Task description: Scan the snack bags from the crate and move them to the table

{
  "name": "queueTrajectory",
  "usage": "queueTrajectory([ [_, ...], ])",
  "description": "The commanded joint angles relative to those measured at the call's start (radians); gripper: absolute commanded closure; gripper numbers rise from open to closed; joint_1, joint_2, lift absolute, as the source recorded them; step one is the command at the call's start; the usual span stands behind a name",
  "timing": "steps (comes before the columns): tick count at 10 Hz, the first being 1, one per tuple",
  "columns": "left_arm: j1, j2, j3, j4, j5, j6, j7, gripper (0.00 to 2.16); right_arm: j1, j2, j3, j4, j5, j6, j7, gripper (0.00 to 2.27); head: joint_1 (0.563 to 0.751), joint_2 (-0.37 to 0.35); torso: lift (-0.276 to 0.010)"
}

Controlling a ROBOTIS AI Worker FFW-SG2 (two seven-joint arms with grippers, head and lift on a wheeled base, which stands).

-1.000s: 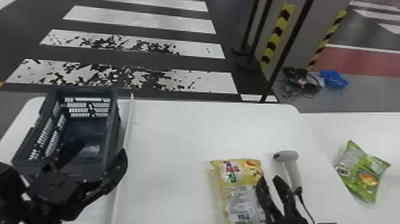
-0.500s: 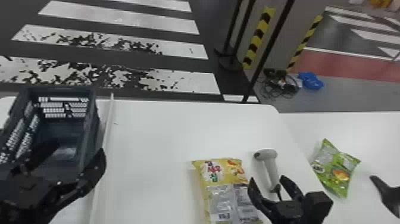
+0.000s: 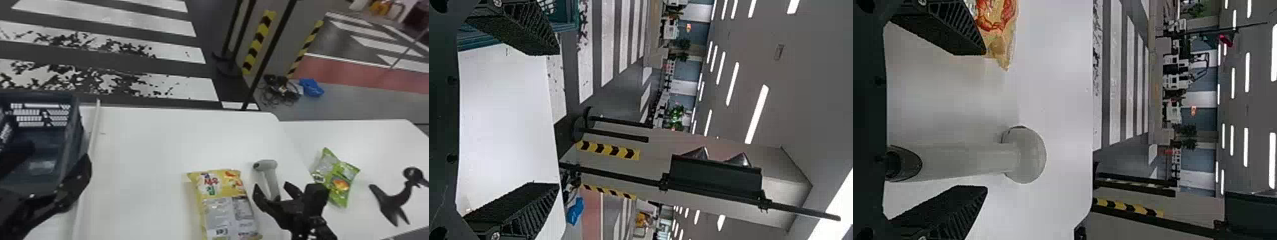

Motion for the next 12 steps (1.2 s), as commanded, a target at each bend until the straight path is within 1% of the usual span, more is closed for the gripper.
queueTrajectory([
  [1, 0.002, 0.002, 0.001, -0.006, 0.002, 0.002, 0.0, 0.05, -0.045, -0.026, -0.006, 0.063, -0.004, 0.005, 0.015, 0.03, 0.695, -0.348, -0.095],
  [2, 0.001, 0.006, -0.005, -0.006, 0.005, 0.005, 0.0, 0.05, -0.07, -0.032, -0.037, 0.093, -0.001, 0.002, 0.036, 0.03, 0.695, -0.35, -0.095],
  [3, 0.001, 0.008, -0.008, -0.006, 0.012, 0.011, -0.007, 0.05, -0.093, -0.053, -0.055, 0.139, -0.016, -0.004, 0.051, 0.03, 0.695, -0.35, -0.095],
  [4, 0.001, 0.014, -0.009, -0.006, 0.017, 0.014, -0.008, 0.06, -0.11, -0.065, -0.08, 0.181, -0.033, -0.004, 0.081, 0.04, 0.695, -0.35, -0.095],
  [5, 0.007, 0.015, -0.003, -0.009, 0.023, 0.014, -0.01, 0.06, -0.137, -0.076, -0.083, 0.225, -0.036, -0.007, 0.101, 0.04, 0.695, -0.35, -0.095],
  [6, 0.015, 0.012, 0.001, -0.015, 0.023, 0.011, -0.01, 0.06, -0.151, -0.076, -0.08, 0.244, -0.036, -0.007, 0.114, 0.05, 0.695, -0.35, -0.095],
  [8, 0.013, -0.003, -0.003, -0.013, 0.019, 0.011, -0.01, 0.06, -0.153, -0.076, -0.052, 0.244, -0.034, -0.004, 0.114, 0.05, 0.695, -0.35, -0.095],
  [9, 0.012, -0.008, -0.008, -0.01, 0.012, 0.011, -0.01, 0.06, -0.16, -0.076, -0.034, 0.251, -0.028, -0.007, 0.114, 0.05, 0.695, -0.35, -0.095],
  [10, 0.009, -0.011, -0.009, -0.007, 0.008, 0.014, -0.01, 0.06, -0.183, -0.076, -0.028, 0.282, -0.017, -0.007, 0.114, 0.09, 0.695, -0.35, -0.095],
  [11, 0.01, -0.012, -0.009, -0.004, 0.005, 0.014, -0.01, 0.06, -0.211, -0.09, -0.015, 0.319, -0.01, 0.002, 0.131, 0.37, 0.695, -0.35, -0.095],
  [12, 0.013, -0.012, -0.011, -0.003, 0.002, 0.014, -0.01, 0.06, -0.235, -0.098, -0.005, 0.336, 0.001, 0.048, 0.14, 1.54, 0.695, -0.35, -0.095],
])
